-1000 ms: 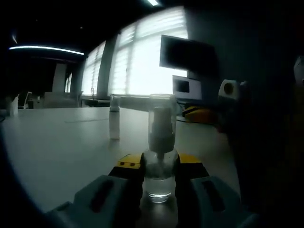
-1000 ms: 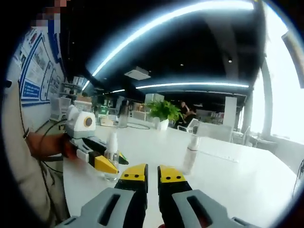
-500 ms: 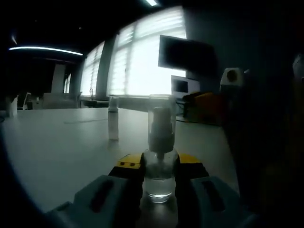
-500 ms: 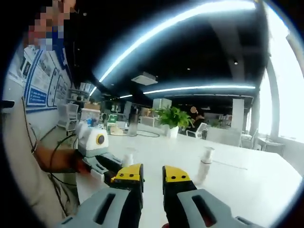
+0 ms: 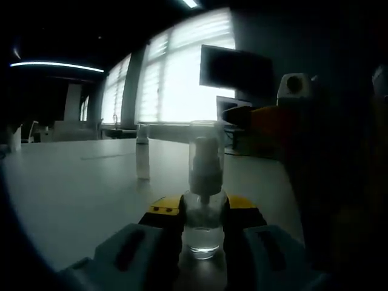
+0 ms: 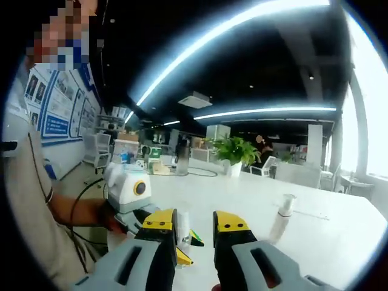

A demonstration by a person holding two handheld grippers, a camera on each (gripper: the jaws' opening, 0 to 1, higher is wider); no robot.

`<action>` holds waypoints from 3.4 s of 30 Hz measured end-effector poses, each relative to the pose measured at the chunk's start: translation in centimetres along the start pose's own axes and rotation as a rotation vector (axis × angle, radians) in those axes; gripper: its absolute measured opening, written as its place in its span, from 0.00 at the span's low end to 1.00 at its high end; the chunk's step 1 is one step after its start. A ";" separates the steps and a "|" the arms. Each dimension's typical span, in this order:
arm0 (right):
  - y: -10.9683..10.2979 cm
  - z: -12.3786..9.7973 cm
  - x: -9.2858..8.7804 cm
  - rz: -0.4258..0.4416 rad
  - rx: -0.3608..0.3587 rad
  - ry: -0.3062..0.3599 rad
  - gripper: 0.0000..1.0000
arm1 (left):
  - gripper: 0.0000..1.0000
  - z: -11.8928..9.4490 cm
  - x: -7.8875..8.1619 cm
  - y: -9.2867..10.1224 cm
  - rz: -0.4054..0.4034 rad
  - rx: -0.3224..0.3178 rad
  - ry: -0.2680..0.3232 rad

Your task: Clamp pump bottle remove cover press pump head put on cover

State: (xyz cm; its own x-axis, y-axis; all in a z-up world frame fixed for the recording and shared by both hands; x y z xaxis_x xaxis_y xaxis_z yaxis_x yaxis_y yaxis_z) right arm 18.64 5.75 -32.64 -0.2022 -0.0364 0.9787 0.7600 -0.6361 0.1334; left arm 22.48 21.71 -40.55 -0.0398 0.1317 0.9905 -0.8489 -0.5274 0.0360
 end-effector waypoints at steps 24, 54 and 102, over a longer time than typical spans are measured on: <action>-1.4 4.0 -1.6 0.056 0.053 -0.082 0.22 | 0.16 0.0 0.0 0.2 0.006 0.000 0.002; -1.6 4.8 -2.5 0.121 0.023 -0.077 0.12 | 0.16 -0.1 -0.1 0.2 0.017 -0.001 0.003; -1.6 4.8 -1.7 0.089 0.067 -0.033 0.12 | 0.16 -0.1 -0.1 0.2 0.018 0.003 0.004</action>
State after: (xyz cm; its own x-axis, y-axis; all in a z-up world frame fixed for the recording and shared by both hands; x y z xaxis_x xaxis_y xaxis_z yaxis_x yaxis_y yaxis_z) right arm 20.70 10.53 -33.79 -0.1128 -0.0644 0.9915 0.8140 -0.5783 0.0550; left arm 22.29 21.66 -40.62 -0.0568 0.1254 0.9905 -0.8464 -0.5322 0.0188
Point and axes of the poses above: the point that each gripper's makers call its tool centre point, and the gripper's own axes: z roughly forward along the fingers, y roughly to its right, x roughly out of its top, the point moved 9 cm from there along -z, roughly backward along the fingers, and after that the axes turned 10 degrees about y, right-handed, at the moved point
